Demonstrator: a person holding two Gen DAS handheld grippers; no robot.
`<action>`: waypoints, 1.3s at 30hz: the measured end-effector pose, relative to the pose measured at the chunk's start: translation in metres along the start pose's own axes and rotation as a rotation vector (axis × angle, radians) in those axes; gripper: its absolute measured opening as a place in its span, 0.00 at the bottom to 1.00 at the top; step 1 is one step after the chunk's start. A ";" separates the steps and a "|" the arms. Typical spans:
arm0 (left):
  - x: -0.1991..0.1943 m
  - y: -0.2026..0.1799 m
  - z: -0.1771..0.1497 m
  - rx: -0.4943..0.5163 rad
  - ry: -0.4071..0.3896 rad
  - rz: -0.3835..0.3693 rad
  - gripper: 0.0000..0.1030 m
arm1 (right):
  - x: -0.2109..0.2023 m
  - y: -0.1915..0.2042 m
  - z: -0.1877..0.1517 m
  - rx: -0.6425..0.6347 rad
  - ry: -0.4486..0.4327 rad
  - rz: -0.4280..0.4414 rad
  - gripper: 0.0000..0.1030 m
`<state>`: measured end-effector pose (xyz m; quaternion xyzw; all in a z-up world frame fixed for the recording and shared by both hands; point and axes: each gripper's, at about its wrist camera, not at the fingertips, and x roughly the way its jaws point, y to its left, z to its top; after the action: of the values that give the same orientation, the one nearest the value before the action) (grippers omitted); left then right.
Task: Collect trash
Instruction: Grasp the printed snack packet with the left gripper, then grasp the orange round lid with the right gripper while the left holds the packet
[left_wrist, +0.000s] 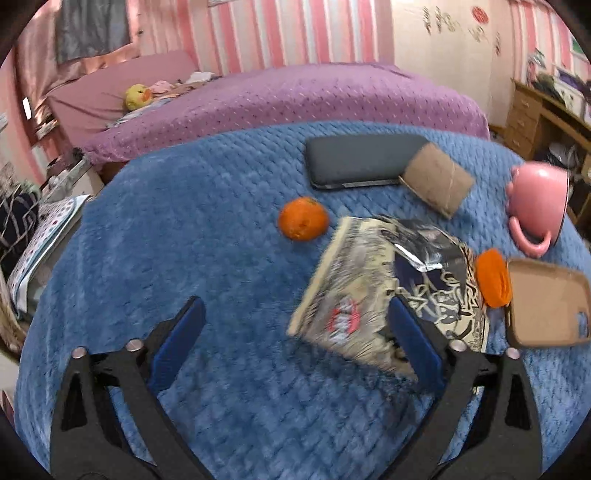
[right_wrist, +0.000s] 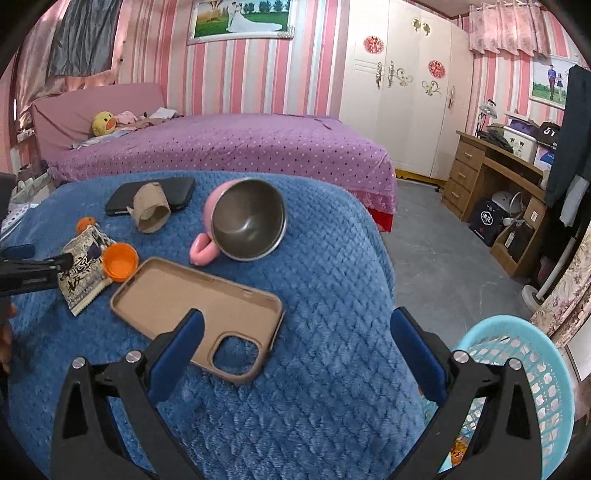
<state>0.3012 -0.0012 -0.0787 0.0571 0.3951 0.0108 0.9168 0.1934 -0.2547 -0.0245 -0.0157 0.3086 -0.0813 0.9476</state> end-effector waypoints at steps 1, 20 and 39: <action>0.004 -0.005 0.000 0.024 0.022 -0.033 0.75 | 0.000 -0.001 0.000 0.002 0.002 -0.001 0.95; -0.040 0.039 0.002 -0.061 -0.065 -0.142 0.10 | -0.001 0.045 0.012 -0.064 0.001 0.057 0.95; -0.043 0.120 -0.004 -0.161 -0.044 0.042 0.10 | 0.061 0.164 0.039 -0.286 0.097 0.240 0.70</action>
<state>0.2717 0.1157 -0.0365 -0.0085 0.3716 0.0607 0.9264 0.2889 -0.1035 -0.0418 -0.1093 0.3620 0.0761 0.9226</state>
